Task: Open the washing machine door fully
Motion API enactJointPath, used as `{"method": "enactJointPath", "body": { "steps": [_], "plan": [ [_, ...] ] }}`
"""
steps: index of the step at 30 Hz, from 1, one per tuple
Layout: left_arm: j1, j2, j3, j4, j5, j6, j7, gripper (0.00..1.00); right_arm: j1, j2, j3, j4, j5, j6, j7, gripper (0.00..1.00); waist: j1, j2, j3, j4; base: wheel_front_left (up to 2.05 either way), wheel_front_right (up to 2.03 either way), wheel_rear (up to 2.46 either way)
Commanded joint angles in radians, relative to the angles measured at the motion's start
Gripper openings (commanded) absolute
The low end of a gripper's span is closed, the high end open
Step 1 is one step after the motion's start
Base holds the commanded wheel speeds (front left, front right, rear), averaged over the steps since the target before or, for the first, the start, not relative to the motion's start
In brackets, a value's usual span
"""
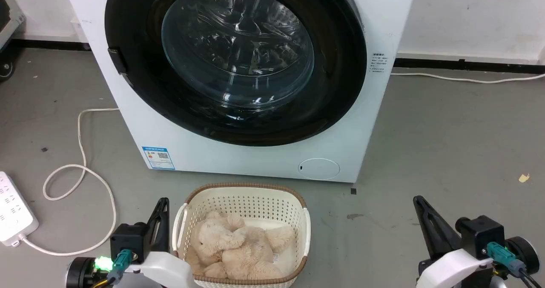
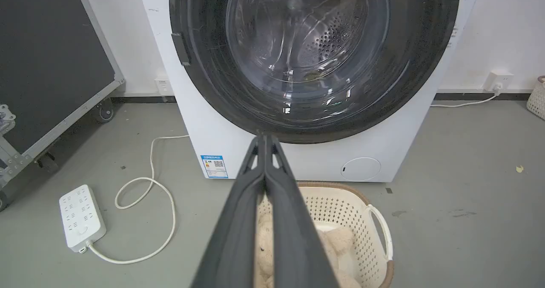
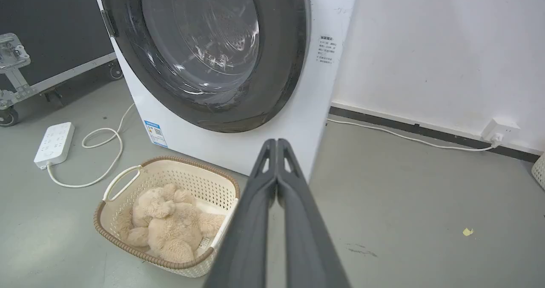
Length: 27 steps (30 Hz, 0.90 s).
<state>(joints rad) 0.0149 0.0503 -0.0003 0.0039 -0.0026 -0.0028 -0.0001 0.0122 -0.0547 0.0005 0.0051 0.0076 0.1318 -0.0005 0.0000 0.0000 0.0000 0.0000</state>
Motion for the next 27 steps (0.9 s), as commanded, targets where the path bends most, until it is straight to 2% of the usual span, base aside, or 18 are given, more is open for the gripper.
{"method": "enactJointPath", "body": {
  "steps": [1,27],
  "plan": [
    [-0.015,0.0,0.0,-0.004,0.003,0.003,0.0,0.0,-0.012,0.005,0.0,-0.005,-0.008,-0.001,0.0,0.0,0.0,0.0,0.0,0.0,0.0,0.0,0.0],
    [-0.015,0.0,0.0,-0.004,0.003,0.003,0.0,0.0,-0.012,0.005,0.0,-0.005,-0.008,-0.001,0.0,0.0,0.0,0.0,0.0,0.0,0.0,0.0,0.0]
  ]
}}
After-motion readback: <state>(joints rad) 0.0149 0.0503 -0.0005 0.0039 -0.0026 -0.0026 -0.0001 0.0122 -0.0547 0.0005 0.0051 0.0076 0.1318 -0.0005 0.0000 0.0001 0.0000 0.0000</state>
